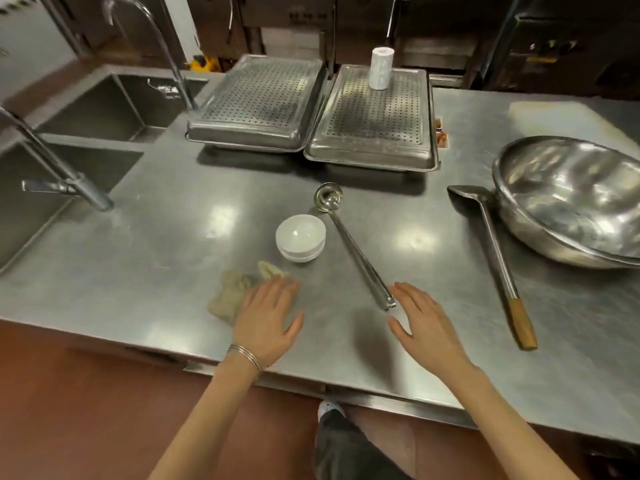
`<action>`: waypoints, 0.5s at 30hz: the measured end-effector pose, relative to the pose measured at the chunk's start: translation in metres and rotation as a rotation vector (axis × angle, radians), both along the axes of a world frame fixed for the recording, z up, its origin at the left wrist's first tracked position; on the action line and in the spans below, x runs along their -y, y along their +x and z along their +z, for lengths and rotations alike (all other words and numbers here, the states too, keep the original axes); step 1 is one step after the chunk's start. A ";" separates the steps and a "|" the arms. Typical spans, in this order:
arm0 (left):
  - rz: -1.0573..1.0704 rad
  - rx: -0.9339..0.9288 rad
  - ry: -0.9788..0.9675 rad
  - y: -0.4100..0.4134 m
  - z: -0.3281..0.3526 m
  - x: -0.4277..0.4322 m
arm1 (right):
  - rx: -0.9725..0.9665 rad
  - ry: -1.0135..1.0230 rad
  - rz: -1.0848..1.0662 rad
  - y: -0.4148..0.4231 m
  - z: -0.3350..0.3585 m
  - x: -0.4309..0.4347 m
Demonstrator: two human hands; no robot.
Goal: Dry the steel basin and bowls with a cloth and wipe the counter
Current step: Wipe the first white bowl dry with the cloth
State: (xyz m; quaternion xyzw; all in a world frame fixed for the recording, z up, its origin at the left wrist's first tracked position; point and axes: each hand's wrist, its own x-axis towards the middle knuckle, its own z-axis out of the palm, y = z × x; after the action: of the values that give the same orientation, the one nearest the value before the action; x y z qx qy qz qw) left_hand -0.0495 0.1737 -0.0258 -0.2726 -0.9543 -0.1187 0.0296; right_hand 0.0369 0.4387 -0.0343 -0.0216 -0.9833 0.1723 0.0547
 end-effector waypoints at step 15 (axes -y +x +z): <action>-0.002 0.194 -0.026 -0.172 -0.043 0.004 | 0.092 -0.066 -0.006 -0.138 -0.032 0.023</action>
State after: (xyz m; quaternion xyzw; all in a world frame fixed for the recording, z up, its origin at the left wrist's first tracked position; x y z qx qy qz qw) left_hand -0.2217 0.1693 -0.0689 -0.2611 -0.9539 -0.1321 -0.0666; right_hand -0.1014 0.4154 -0.0663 -0.0344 -0.9784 0.2034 0.0094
